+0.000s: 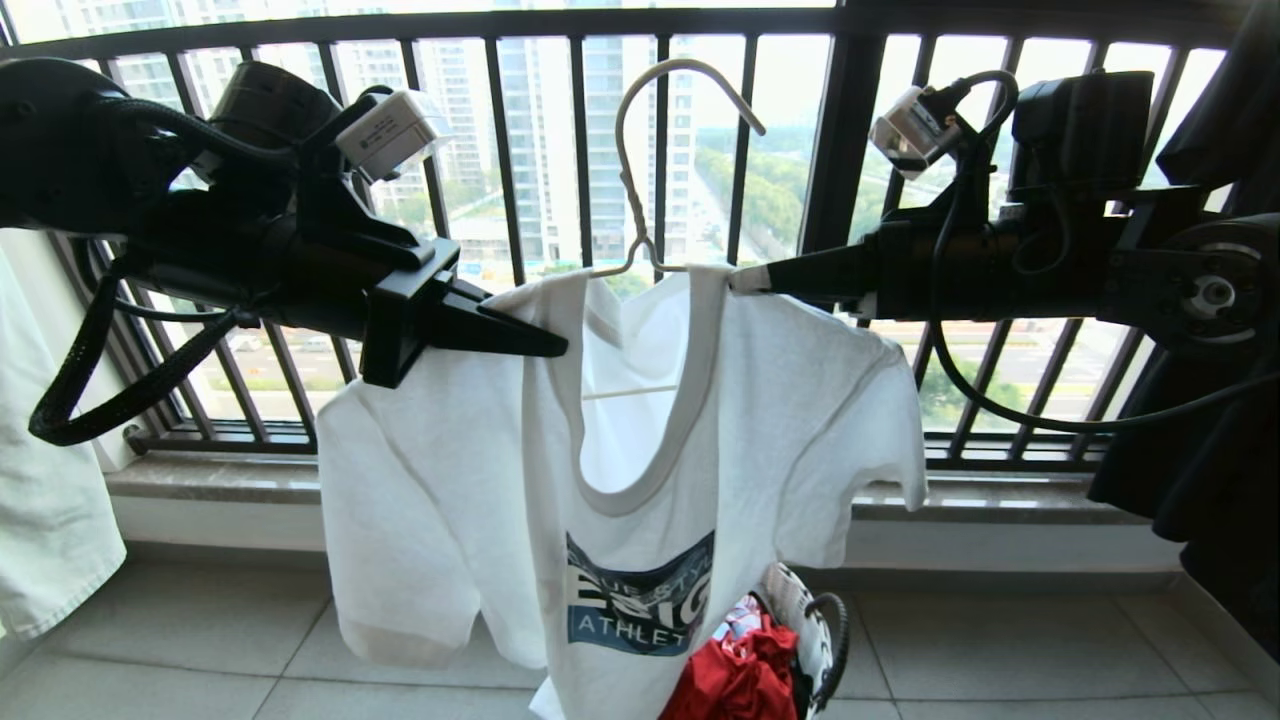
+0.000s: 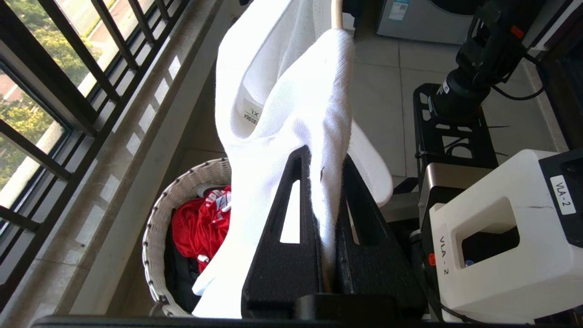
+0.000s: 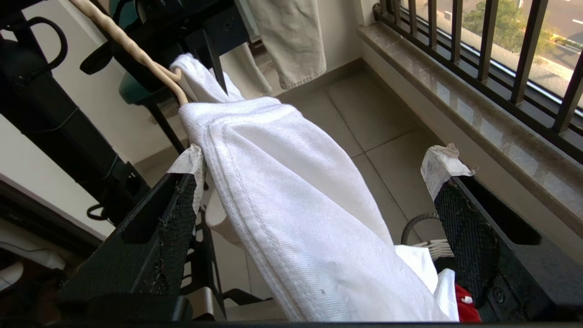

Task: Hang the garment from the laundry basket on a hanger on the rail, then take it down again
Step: Hang the clothes rack on the clothesline

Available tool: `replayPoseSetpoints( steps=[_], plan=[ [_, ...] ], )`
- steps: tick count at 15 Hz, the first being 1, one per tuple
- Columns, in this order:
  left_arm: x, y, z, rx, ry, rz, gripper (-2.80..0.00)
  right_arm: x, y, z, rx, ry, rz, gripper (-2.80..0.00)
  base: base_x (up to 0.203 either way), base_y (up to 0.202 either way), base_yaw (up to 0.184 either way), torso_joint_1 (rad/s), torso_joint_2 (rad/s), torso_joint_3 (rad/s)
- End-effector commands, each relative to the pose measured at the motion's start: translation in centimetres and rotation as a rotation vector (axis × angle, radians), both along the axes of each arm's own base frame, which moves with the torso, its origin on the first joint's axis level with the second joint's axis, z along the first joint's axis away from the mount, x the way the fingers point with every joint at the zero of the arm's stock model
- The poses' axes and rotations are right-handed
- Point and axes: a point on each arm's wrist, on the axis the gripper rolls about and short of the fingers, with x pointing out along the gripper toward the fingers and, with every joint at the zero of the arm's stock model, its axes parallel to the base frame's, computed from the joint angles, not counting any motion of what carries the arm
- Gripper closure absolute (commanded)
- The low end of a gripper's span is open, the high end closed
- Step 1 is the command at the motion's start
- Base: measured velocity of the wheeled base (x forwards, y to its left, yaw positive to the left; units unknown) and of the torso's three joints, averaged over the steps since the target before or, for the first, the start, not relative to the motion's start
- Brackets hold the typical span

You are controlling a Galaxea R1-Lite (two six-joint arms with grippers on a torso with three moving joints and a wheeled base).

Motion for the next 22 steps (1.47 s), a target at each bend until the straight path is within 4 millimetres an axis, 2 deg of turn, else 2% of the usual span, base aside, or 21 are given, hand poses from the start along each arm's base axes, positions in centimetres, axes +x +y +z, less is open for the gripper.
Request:
replayPoseSetpoints(
  steps=[1,4,11,15,16,22],
  plan=[
    [0.3,0.9,-0.2,-0.038,0.031,-0.009,0.0,0.1,0.1,-0.2,-0.001,0.007,0.007,-2.8,0.0,0.0,0.0,0.0,0.0,0.0],
    [0.9,2.0,-0.5,-0.071,0.056,-0.011,0.0,0.2,0.2,-0.3,0.0,0.01,0.009,-2.8,0.0,0.0,0.0,0.0,0.0,0.0],
    [1.6,3.9,-0.6,-0.075,0.054,0.054,0.0,-0.2,-0.6,1.1,0.043,-0.016,-0.03,-2.8,0.0,0.0,0.0,0.0,0.0,0.0],
    [1.6,5.3,-0.3,-0.079,0.059,0.104,0.0,-0.4,-2.1,2.0,0.06,-0.021,-0.072,-2.8,0.0,0.0,0.0,0.0,0.0,0.0],
    [1.6,5.4,-0.3,-0.083,0.096,0.117,0.0,-0.5,-2.2,2.1,0.062,-0.02,-0.076,0.0,0.0,0.0,0.0,0.0,0.0,0.0],
    [-0.3,7.5,0.4,-0.094,0.13,0.196,0.0,-0.3,-2.3,3.9,0.102,-0.015,-0.2,0.0,0.0,0.0,0.0,0.0,0.0,0.0]
  ],
)
